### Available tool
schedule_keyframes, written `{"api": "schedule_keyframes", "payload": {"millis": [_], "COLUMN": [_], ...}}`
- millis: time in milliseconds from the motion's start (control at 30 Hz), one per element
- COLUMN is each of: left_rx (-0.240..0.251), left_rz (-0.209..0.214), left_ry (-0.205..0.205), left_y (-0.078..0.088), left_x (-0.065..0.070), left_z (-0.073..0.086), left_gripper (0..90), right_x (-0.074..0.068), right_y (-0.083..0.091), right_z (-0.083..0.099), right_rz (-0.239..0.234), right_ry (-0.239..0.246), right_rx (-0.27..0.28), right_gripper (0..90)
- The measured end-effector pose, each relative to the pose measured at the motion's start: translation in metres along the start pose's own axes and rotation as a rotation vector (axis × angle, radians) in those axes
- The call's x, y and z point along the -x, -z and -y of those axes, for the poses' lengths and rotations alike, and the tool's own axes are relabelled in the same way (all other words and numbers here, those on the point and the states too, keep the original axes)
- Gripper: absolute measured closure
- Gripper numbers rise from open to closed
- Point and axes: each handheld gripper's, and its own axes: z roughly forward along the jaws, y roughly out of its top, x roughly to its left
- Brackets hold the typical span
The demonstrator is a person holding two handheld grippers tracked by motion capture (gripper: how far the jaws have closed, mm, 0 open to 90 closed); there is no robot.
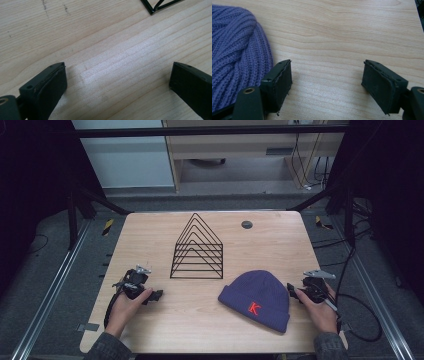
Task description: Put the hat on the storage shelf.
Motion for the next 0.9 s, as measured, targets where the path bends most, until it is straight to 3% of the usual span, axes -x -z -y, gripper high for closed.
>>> {"api": "schedule_keyframes", "payload": {"millis": [300, 400, 500, 733, 833, 900], "left_rx": [0.005, 0.005, 0.006, 0.024, 0.025, 0.029], "left_rz": [0.01, 0.013, 0.011, 0.008, 0.008, 0.009], "left_ry": [0.002, 0.008, -0.001, 0.004, 0.004, 0.005], "left_y": [-0.001, -0.001, -0.001, -0.001, -0.001, -0.001], "left_x": [0.0, 0.0, 0.0, 0.0, 0.0, 0.0], "left_z": [0.001, 0.0, 0.0, 0.002, 0.002, 0.003], "left_gripper": [0.0, 0.0, 0.0, 0.0, 0.0, 0.0], "right_x": [-0.002, -0.003, -0.005, -0.024, -0.038, -0.042], "right_y": [0.001, 0.003, 0.006, 0.017, 0.019, 0.02], "right_z": [-0.001, -0.003, -0.006, -0.023, -0.033, -0.036], "right_rz": [0.007, -0.001, -0.001, -0.006, -0.042, -0.052], "right_ry": [-0.006, 0.002, 0.008, 0.045, 0.103, 0.116], "right_rx": [-0.01, -0.043, -0.023, 0.012, -0.008, -0.017], "right_gripper": [23.8, 23.3, 23.8, 27.3, 31.5, 32.6]}}
